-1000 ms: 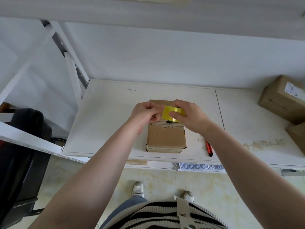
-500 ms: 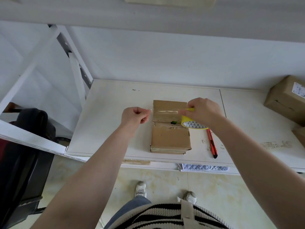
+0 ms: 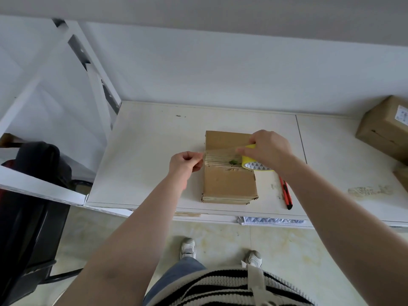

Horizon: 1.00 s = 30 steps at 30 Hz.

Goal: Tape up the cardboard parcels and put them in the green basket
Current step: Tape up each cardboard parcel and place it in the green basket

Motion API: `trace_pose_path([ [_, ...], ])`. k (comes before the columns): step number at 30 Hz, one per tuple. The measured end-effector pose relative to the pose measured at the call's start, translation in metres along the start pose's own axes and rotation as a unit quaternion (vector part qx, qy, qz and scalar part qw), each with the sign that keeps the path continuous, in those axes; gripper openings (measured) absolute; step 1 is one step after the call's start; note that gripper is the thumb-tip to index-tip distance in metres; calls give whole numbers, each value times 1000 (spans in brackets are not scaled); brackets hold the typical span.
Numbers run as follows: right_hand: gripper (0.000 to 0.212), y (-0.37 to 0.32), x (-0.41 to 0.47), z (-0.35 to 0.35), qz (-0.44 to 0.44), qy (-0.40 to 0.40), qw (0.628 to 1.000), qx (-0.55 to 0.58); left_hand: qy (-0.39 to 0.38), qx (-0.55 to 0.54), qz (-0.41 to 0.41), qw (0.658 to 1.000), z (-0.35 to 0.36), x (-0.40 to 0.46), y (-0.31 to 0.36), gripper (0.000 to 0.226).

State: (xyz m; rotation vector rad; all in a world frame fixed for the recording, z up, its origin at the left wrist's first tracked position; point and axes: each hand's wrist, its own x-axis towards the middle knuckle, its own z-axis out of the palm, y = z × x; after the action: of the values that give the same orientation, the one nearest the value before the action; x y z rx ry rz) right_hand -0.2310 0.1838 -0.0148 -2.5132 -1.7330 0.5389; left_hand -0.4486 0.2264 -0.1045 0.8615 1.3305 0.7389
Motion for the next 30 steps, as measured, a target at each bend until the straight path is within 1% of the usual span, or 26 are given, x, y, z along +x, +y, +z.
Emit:
trace_pose_path([
  [3, 40, -1, 0, 0, -5, -2, 1000, -5, -7, 3, 3, 1000, 2, 1, -4, 14],
  [4, 39, -1, 0, 0, -5, -2, 1000, -5, -2, 31, 12, 999, 3, 1, -6, 13],
  [6, 39, -1, 0, 0, -5, 1, 1000, -1, 30, 117, 55, 991, 5, -1, -10, 20],
  [7, 39, -1, 0, 1, -5, 2, 1000, 0, 46, 167, 94, 980, 5, -2, -10, 23],
  [9, 40, -2, 0, 1, -2, 4, 1000, -5, 57, 277, 178, 942, 7, -5, -8, 20],
  [11, 45, -3, 0, 1, 3, 7, 1000, -7, 48, 343, 217, 913, 7, -7, -4, 20],
  [13, 47, -3, 1, 2, 5, 6, 1000, -13, 18, 368, 221, 903, 6, -8, -3, 28],
  [16, 45, -4, 1, 1, 5, 1, 1000, -25, -15, 370, 209, 905, 10, -10, 0, 39],
  [19, 40, -6, 1, 1, -2, -4, 1000, -28, -21, 403, 199, 893, 15, -9, 2, 40],
  [21, 40, -5, 0, 1, -18, -9, 999, -34, -23, 404, 177, 897, 18, -8, -2, 38],
  [23, 47, 1, 0, -4, -31, -13, 999, -14, -20, 387, 155, 909, 19, -9, -6, 37],
  [25, 53, 14, 0, -12, -34, -6, 999, 9, -18, 385, 151, 910, 20, -10, -8, 38],
  [28, 48, 31, -1, -17, -30, -5, 999, -15, -19, 394, 154, 906, 21, -10, -7, 39],
  [30, 49, 39, -1, -10, -18, -8, 999, -40, -17, 402, 156, 902, 21, -10, -8, 40],
])
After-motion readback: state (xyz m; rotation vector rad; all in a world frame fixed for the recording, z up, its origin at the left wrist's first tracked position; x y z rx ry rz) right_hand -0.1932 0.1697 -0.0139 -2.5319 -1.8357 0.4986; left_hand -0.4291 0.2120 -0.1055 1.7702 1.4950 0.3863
